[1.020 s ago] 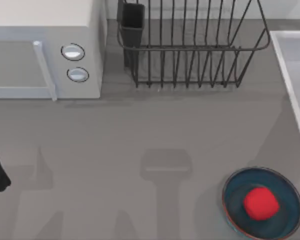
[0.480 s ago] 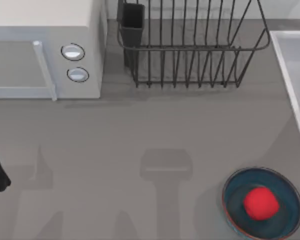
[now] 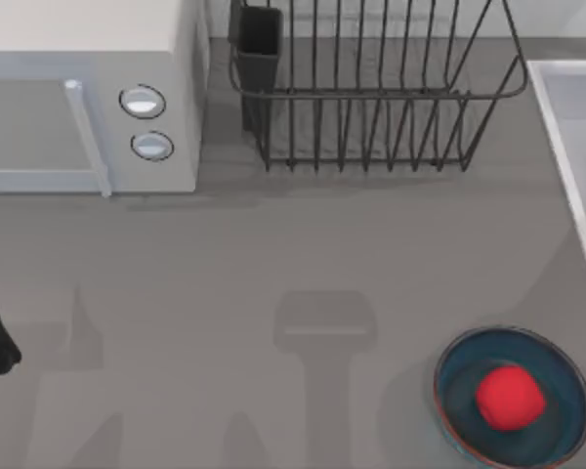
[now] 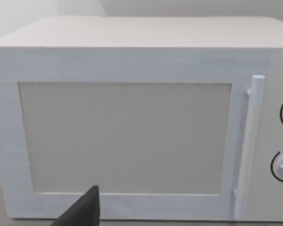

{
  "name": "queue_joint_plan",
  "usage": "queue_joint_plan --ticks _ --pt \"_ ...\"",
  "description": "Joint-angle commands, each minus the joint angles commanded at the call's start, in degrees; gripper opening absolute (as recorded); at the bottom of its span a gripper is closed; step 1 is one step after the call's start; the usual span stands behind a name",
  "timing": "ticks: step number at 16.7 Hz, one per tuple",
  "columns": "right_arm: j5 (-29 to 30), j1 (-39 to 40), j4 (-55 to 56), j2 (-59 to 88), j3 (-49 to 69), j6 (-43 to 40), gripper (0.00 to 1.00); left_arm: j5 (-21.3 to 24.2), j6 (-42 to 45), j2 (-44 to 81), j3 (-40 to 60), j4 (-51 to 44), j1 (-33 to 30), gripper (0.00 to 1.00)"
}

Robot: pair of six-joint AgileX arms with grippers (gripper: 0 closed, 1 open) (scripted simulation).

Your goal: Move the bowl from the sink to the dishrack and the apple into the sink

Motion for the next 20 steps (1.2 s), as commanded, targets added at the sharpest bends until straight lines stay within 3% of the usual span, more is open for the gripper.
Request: queue_joint_plan --ticks 4,5,15,20 --pt "0.0 0.0 0.0 0.0 0.0 0.0 0.02 0.0 0.0 0.0 0.0 0.0 0.0 1.0" --pt "0.0 0.0 0.0 0.0 0.0 0.0 0.0 0.0 0.0 0.0 0.0 0.0 0.0 1.0" --pt "-0.1 -0.1 -0.4 -1.1 -0.5 -0.2 0.0 0.0 0.0 0.0 0.0 0.0 0.0 1.0" --pt "-0.6 -4.6 -6.8 -12.7 -6.5 -4.8 0.0 0.0 0.0 0.0 0.0 0.0 0.0 1.0"
